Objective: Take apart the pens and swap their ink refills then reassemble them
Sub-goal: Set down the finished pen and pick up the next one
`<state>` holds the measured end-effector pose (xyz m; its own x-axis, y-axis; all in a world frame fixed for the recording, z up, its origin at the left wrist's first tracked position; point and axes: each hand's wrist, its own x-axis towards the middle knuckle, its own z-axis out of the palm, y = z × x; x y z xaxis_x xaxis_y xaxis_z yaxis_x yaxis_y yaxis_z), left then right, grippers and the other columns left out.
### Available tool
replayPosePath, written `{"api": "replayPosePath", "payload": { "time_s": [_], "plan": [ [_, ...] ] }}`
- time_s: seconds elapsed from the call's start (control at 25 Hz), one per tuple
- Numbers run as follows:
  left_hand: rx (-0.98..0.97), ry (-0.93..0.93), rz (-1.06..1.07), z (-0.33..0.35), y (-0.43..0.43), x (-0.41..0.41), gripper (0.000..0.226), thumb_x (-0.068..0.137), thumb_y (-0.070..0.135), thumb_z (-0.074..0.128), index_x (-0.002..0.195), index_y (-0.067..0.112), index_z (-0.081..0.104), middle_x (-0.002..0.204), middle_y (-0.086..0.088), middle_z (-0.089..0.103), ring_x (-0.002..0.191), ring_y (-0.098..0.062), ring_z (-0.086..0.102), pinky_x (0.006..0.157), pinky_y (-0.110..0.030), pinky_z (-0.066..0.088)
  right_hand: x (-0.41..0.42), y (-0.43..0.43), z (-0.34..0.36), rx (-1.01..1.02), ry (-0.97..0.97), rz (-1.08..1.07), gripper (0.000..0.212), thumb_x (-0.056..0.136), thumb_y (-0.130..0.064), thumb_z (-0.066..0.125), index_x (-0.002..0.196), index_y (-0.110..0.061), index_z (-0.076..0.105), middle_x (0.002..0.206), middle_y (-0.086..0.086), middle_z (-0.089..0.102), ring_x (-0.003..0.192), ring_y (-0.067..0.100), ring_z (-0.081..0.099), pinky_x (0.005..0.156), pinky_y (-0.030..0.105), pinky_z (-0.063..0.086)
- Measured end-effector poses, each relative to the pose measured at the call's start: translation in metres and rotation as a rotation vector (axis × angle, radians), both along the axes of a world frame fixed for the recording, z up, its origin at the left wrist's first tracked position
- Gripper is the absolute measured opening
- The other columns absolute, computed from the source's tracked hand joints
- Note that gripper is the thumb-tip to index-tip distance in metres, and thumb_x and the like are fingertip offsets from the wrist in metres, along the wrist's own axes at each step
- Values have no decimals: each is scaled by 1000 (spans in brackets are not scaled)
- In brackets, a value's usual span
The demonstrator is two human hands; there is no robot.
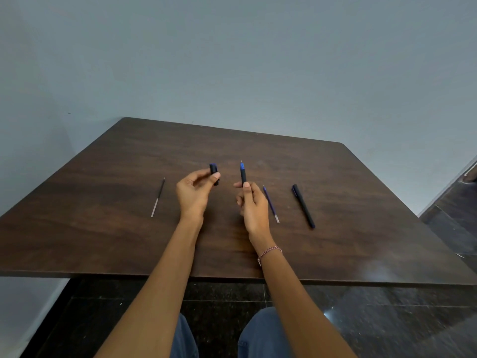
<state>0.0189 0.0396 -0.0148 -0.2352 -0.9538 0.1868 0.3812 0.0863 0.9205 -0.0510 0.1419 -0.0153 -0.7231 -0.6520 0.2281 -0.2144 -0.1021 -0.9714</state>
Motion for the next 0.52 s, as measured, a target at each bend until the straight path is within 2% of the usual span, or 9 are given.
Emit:
{"api": "replayPosePath", "payload": {
  "time_s": [0.12, 0.2, 0.28, 0.36, 0.44, 0.52],
  "plan": [
    [-186, -448, 137, -4, 0, -3, 30, 73, 24, 80, 99, 11, 73, 86, 6, 70, 69, 5, 60, 62, -3, 43, -2, -1, -2, -53, -91, -7, 29, 102, -17, 34, 105, -24, 62, 69, -5, 51, 56, 5, 39, 51, 20, 33],
    [-230, -613, 158, -6, 2, -4, 33, 74, 31, 78, 102, 14, 73, 88, 6, 72, 69, 4, 57, 60, -6, 37, -3, -1, -1, -77, -100, -34, 27, 100, -11, 38, 108, -22, 61, 76, -6, 58, 62, 4, 48, 59, 20, 41],
    [-247, -735, 152, -6, 1, -5, 34, 75, 33, 77, 104, 16, 72, 92, 3, 73, 72, -1, 57, 59, -13, 38, -4, -1, -1, -91, -99, -37, 24, 99, -11, 42, 107, -25, 60, 87, -8, 65, 79, 3, 61, 77, 21, 49],
    [-252, -822, 143, -6, 2, -5, 34, 75, 34, 77, 105, 18, 71, 93, 2, 73, 75, -4, 57, 61, -18, 41, -4, -1, -1, -83, -88, -14, 20, 99, -14, 46, 109, -26, 59, 98, -8, 68, 97, 4, 64, 91, 21, 48],
    [-238, -834, 143, -5, 1, -5, 32, 75, 33, 77, 102, 17, 72, 90, 2, 73, 74, -5, 58, 66, -22, 45, -5, -2, -2, -58, -44, -16, 20, 97, -18, 52, 114, -21, 60, 109, -6, 66, 102, -2, 61, 88, 11, 45],
    [-227, -832, 149, -5, 1, -5, 27, 74, 32, 78, 97, 17, 73, 85, 2, 73, 69, -3, 57, 65, -21, 44, -8, -3, -3, -53, 8, -49, 23, 94, -19, 57, 116, -16, 62, 110, -5, 60, 94, -14, 57, 78, 2, 42]
  ]
}}
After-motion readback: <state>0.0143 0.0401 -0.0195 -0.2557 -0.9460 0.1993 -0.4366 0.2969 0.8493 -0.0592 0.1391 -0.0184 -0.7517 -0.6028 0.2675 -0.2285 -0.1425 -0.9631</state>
